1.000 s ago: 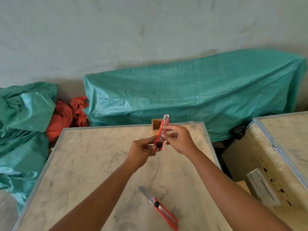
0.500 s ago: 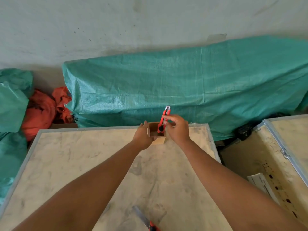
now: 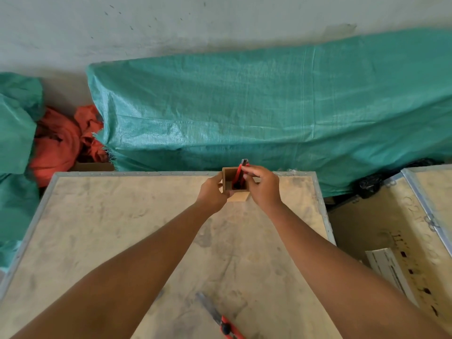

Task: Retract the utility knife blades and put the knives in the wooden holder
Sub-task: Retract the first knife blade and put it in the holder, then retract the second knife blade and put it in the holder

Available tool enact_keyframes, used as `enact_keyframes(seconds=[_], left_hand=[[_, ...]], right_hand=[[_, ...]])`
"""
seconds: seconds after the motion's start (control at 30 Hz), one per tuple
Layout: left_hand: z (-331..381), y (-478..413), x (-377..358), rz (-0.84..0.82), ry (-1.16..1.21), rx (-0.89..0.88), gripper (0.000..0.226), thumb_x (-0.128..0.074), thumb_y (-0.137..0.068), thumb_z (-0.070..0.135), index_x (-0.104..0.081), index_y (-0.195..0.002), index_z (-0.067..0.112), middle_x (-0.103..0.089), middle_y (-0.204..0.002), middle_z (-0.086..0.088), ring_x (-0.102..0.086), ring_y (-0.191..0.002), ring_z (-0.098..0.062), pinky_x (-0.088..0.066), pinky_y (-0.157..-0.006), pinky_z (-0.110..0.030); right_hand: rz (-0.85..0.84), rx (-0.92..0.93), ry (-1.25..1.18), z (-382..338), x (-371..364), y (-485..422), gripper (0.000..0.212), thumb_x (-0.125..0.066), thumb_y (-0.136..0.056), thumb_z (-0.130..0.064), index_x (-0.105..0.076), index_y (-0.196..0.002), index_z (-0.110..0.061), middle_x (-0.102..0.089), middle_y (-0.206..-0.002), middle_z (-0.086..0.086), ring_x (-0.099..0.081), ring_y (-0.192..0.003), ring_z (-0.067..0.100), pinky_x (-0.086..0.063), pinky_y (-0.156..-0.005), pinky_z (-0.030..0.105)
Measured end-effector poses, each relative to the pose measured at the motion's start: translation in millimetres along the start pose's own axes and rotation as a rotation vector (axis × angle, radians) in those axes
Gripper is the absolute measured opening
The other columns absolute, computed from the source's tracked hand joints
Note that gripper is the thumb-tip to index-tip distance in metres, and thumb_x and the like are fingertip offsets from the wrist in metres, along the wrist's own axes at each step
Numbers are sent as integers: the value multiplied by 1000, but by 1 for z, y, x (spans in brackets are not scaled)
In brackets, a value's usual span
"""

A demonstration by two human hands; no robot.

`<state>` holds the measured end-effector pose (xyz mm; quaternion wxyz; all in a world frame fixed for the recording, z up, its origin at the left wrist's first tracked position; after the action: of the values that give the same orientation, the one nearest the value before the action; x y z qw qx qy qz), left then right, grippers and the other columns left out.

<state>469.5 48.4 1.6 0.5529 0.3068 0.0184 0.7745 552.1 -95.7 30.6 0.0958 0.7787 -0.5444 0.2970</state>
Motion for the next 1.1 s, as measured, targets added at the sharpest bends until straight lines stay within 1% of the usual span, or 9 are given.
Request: enact_keyframes(seconds=[0.1,0.23,0.37,0.53,0.7,0.8,0.93,1.0,1.1], left_hand=[[2,12,4,21,11,-12,62,-73,-85,19,-49,-142,23,-63,-134,-2,-59,-122,-27,-49,-97,-36],[-6,45,17,61,30,25,59,-69,-90,22,-47,-144,17,-53,-145,-1,-57,-125,-25,-52,-94,-38],[-42,94,44,82,28,89,51,-69,-90,22,-54,-138,21,-56,-143,-1,-59,-122,-23,-51,-93,-33],[-107,169,91,136,45,131,47,-69,-89,23,-57,-134,18,-59,-138,-2,-61,-115,-22,-49,-91,-30],[-180,237,131,142,33,209,45,-69,-88,24,-59,-132,20,-61,-136,-2,-61,-116,-22,-49,-89,-30],[-219,273,144,143,-11,228,44,-69,-88,20,-59,-131,18,-61,-135,-4,-58,-121,-24,-46,-91,-29],[-261,305,152,78,-142,250,48,-69,-86,20,-59,-133,16,-60,-139,-5,-56,-127,-24,-45,-99,-30],[-275,314,155,36,-221,245,49,-68,-86,23,-60,-133,15,-60,-138,-7,-57,-125,-25,-47,-98,-31],[-286,322,158,-6,-286,215,48,-65,-85,21,-61,-132,12,-60,-135,-12,-58,-122,-29,-49,-101,-36]], right_hand=[[19,-17,-10,-7,5,14,31,-73,-88,0,-76,-116,-12,-74,-119,10,-69,-112,21,-52,-103,32],[15,-15,4,-23,8,45,33,-72,-89,-1,-73,-120,-12,-74,-116,10,-69,-103,20,-51,-96,26],[-86,-97,12,-39,-7,94,33,-71,-91,-5,-71,-124,-12,-73,-121,9,-71,-93,22,-45,-81,6],[-235,-185,-39,-73,-53,166,34,-68,-93,-6,-70,-126,-14,-72,-124,6,-71,-99,19,-45,-78,-1],[-366,-335,-97,-106,-113,241,33,-68,-94,-15,-70,-126,-21,-73,-117,3,-70,-93,14,-52,-90,22],[-453,-410,-102,-118,-149,287,33,-68,-92,-15,-70,-125,-23,-75,-111,3,-70,-103,15,-54,-93,28],[-544,-495,-77,-125,-192,335,36,-69,-91,-13,-70,-125,-24,-74,-114,6,-68,-102,17,-60,-89,36],[-550,-522,-59,-129,-208,349,38,-70,-90,-12,-69,-126,-23,-73,-111,5,-70,-100,20,-61,-89,42],[-516,-553,-43,-134,-226,363,42,-70,-89,-7,-66,-130,-15,-74,-118,10,-70,-94,22,-58,-96,46]])
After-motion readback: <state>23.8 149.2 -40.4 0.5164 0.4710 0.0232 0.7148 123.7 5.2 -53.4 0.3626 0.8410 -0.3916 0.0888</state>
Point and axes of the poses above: each hand's wrist, its own y-axis away from the middle knuckle, its own x-axis out of the back of the hand, z = x × y, the point moved 5 cm from there along -y, towards the middle knuckle
